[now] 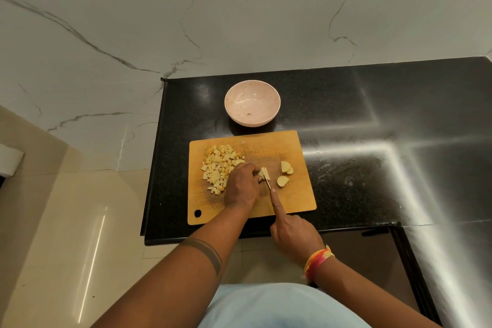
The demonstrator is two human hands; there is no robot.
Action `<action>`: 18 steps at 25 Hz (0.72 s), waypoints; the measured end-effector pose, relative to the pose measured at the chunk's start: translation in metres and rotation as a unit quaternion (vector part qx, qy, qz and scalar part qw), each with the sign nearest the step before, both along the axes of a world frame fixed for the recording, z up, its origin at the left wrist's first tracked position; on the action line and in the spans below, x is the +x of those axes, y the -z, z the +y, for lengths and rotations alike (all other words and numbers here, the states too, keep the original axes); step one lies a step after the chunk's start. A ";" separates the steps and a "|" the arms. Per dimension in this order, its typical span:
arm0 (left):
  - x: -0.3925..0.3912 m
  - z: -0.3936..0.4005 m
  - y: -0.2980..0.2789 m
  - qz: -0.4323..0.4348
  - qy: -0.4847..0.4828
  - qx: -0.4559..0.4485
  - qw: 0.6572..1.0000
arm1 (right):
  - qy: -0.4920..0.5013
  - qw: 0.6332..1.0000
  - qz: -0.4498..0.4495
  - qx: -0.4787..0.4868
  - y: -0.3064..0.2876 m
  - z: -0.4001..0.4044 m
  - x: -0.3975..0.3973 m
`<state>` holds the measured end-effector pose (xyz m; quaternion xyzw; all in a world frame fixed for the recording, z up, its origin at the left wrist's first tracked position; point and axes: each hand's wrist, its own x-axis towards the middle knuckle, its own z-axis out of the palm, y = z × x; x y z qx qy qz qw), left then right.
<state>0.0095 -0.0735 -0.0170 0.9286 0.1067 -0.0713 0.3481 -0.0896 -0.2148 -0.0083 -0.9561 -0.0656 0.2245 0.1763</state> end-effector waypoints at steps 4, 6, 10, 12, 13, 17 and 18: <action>-0.001 0.000 -0.001 0.000 -0.013 -0.003 1.000 | 0.013 1.000 0.004 0.013 -0.002 -0.005 -0.011; -0.001 0.000 -0.002 0.004 -0.028 -0.006 1.000 | 0.025 0.999 0.001 0.025 -0.005 -0.005 -0.009; -0.001 0.000 -0.001 0.011 -0.041 -0.010 0.999 | 0.034 0.999 -0.012 0.031 -0.009 0.000 0.005; 0.000 0.000 -0.001 0.013 -0.042 -0.007 0.999 | 0.029 0.999 -0.012 0.033 -0.009 0.004 0.015; 0.000 0.000 0.000 0.013 -0.042 -0.006 0.999 | 0.025 0.999 -0.011 0.034 -0.007 0.007 0.019; 0.002 0.000 -0.001 0.014 -0.044 -0.007 0.999 | 0.021 0.999 0.002 0.033 -0.002 0.010 0.027; 0.002 -0.001 -0.002 0.014 -0.045 -0.007 0.999 | 0.020 0.999 0.003 0.031 -0.002 0.009 0.028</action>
